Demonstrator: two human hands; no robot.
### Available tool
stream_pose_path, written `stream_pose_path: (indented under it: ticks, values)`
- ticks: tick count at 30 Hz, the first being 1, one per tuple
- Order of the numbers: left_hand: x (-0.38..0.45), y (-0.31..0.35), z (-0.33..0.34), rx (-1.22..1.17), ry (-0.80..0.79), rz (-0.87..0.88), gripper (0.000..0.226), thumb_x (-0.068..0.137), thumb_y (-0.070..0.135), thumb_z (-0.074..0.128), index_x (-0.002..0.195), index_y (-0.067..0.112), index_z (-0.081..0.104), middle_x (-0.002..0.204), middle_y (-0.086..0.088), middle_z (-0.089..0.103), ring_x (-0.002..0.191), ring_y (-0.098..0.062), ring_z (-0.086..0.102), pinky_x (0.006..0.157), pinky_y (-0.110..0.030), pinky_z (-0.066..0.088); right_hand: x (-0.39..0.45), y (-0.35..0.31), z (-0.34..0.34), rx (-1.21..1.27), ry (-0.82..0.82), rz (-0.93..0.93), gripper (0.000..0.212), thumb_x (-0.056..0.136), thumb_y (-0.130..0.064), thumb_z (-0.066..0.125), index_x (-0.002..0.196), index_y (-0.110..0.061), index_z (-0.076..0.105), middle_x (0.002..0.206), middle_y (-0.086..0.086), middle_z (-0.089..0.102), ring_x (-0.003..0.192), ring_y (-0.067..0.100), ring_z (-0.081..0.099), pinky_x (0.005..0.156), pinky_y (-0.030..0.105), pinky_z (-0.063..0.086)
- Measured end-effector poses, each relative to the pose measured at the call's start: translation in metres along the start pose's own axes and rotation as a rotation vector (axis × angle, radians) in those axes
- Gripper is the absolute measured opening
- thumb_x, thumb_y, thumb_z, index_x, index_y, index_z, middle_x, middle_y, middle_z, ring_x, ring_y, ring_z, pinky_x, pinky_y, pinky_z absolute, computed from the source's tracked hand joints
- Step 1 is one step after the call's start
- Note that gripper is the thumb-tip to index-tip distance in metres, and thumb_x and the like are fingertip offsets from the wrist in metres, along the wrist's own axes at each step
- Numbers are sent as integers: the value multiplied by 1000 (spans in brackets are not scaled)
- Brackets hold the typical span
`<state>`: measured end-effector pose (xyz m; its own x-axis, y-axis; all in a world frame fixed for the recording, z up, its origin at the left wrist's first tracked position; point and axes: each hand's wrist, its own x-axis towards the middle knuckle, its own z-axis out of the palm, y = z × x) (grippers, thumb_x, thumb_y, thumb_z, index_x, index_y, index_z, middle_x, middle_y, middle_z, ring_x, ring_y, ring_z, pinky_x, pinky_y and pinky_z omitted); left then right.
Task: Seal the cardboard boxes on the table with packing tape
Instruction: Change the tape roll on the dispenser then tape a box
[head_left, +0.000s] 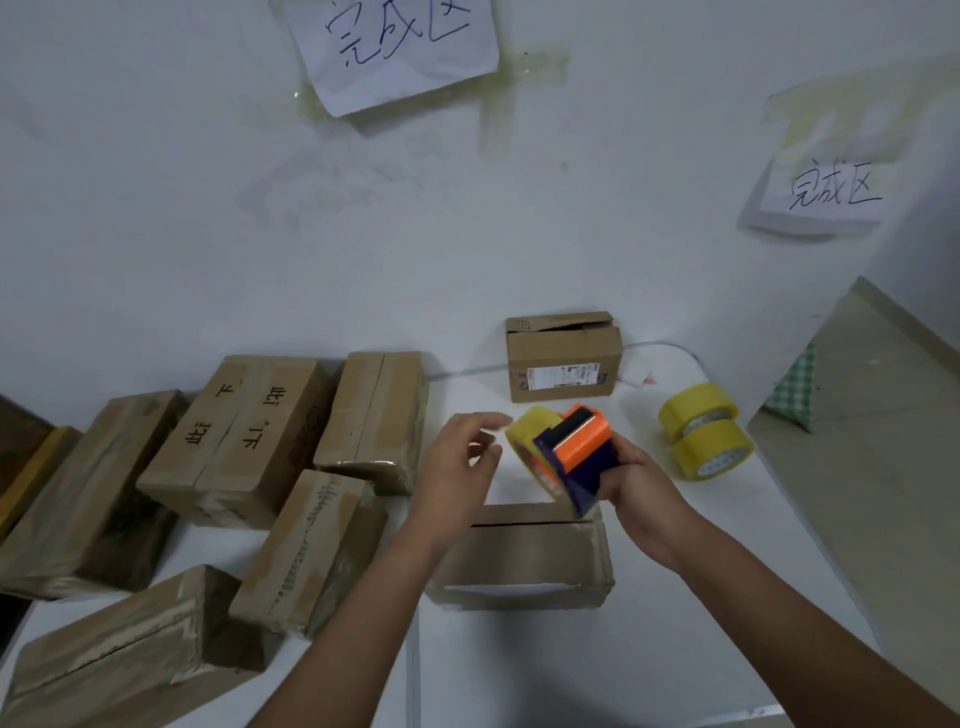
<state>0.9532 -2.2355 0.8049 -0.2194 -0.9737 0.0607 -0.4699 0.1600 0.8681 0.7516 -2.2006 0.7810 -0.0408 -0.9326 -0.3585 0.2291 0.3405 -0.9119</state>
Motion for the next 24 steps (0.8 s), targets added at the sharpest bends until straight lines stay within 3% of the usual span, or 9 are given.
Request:
stream_pose_path:
  ticks: [2,4,6,10,13,16,19,24]
  values:
    - [5,-3,-1,-64,-268,-72,72,87,27,76,145,41,35,148,18,32,128,3,38,104,-21,37,-5,-5,-10,164,-12,80,43,64,4,41,102,-4,59,95,15,63,87,27,56,76,38,47]
    - [5,-1,12,-156,-498,-134,108,75,48,84,151,53,7,154,26,15,136,5,28,110,-25,35,-11,-10,-20,278,-60,157,35,72,6,34,96,-6,56,89,13,61,77,23,56,70,38,48]
    - [7,1,35,-145,-496,-74,121,65,60,87,147,60,-1,157,24,9,145,-7,25,114,-40,39,-16,-14,-31,344,-112,189,38,75,3,36,104,-7,58,93,13,66,78,23,63,73,42,51]
    - [16,16,72,48,-459,19,128,57,67,85,146,63,-7,157,25,-11,151,-17,11,113,-49,39,-23,-20,-55,349,-188,171,37,88,-11,52,124,-15,59,117,9,68,105,28,64,96,54,48]
    - [21,26,95,114,-481,22,124,59,62,84,144,65,-5,154,25,-3,148,-21,18,112,-48,40,-21,-19,-74,178,-148,148,56,83,-37,72,134,-33,51,131,-1,63,119,25,60,92,53,53]
    - [25,32,114,126,-473,-3,120,60,60,84,144,63,-2,150,25,2,144,-20,26,110,-45,42,-20,-22,-84,-17,-38,64,70,72,-43,79,132,-41,43,126,-14,62,115,15,60,92,48,53]
    - [26,39,128,91,-485,-79,119,64,54,85,148,53,1,150,20,6,140,-15,31,110,-42,43,-16,-26,-92,-70,83,-19,65,69,-45,80,125,-34,49,115,-10,66,107,11,63,92,38,54]
    - [34,46,127,51,-629,-204,117,71,56,83,151,50,-2,150,20,7,137,-12,30,113,-42,40,-7,-30,-107,-119,109,37,39,86,-39,71,118,-26,53,111,-1,69,104,18,66,97,46,53]
